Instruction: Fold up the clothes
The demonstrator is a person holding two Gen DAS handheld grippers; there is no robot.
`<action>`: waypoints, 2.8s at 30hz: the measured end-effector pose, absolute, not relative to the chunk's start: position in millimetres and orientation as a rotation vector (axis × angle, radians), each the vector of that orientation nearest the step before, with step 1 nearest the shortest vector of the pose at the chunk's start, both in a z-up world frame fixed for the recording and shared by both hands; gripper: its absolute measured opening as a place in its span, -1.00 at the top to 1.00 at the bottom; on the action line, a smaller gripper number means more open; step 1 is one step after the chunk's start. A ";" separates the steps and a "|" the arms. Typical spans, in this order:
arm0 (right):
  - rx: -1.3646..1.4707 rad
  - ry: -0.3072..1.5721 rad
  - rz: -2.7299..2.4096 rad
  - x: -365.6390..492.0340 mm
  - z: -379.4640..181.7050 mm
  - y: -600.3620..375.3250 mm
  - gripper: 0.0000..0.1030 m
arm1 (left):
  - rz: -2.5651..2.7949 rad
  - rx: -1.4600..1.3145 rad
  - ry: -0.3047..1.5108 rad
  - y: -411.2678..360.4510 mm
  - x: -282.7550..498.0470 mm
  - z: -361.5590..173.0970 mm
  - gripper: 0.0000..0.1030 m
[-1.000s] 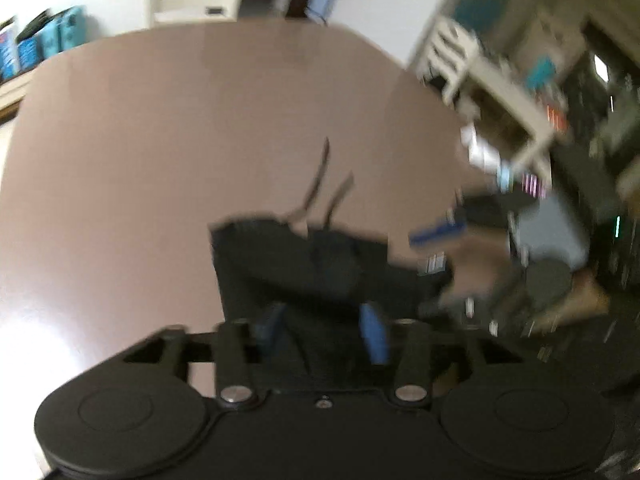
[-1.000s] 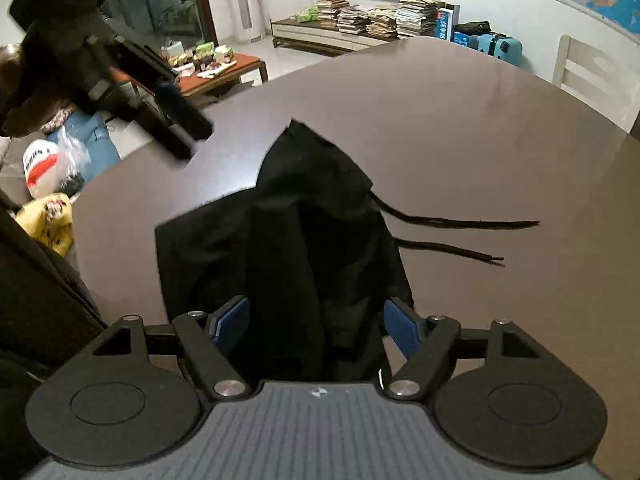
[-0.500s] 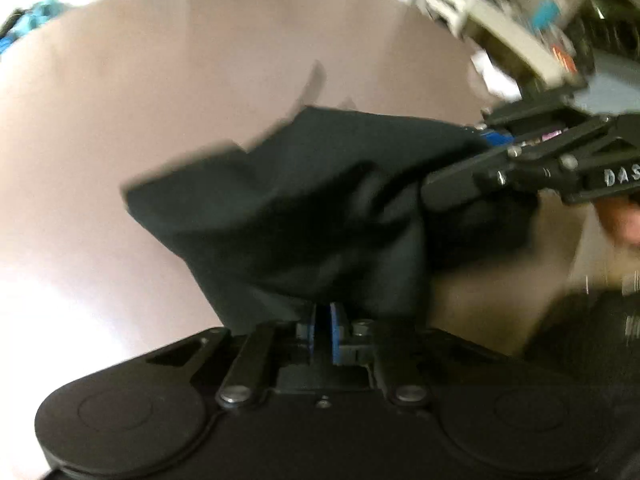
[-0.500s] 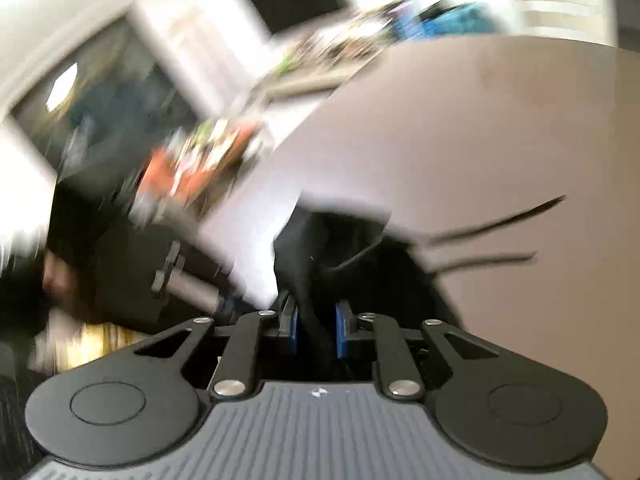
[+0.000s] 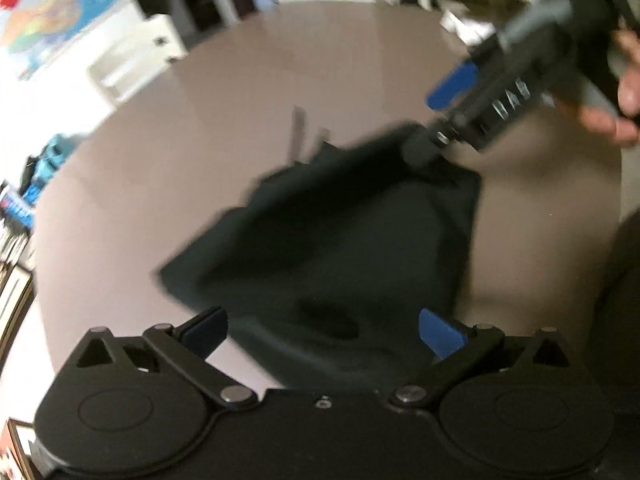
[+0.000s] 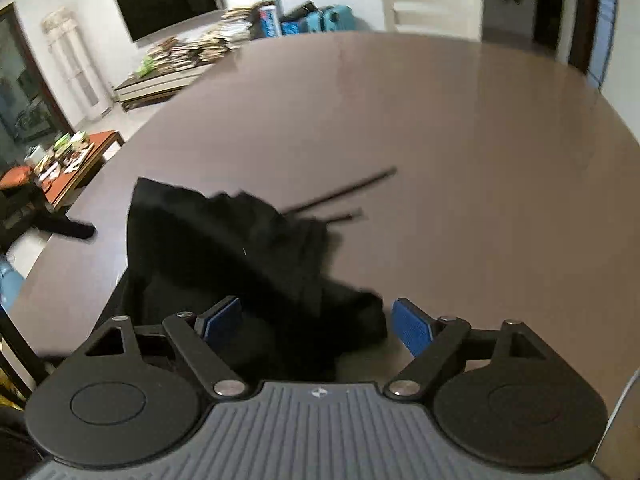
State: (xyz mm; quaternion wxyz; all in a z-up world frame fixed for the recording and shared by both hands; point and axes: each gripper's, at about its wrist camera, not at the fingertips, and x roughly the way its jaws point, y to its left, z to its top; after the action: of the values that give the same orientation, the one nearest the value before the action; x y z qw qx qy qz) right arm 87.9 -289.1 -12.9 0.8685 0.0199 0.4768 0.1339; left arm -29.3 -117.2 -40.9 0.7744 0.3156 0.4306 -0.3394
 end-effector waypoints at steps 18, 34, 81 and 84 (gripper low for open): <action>0.135 1.006 0.173 76.5 -31.2 -312.4 -0.64 | -0.637 0.338 1.006 -89.7 12.9 4.2 0.91; -0.009 0.984 0.354 74.1 -38.4 -289.1 -0.76 | -0.545 0.327 0.974 -95.2 75.3 20.7 0.70; -0.106 1.064 0.587 81.0 -43.5 -237.5 0.80 | -0.654 0.438 0.944 -57.8 27.2 8.0 -0.44; -0.067 1.081 0.587 89.6 -33.3 -241.4 0.80 | -0.674 0.466 0.906 -61.1 19.7 14.4 -0.50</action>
State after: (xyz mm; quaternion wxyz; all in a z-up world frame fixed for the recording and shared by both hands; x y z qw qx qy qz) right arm 89.6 -241.4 -33.3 0.8162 -0.0312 0.5070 0.2754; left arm 19.7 -61.1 14.4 0.8192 0.2189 0.4252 -0.3166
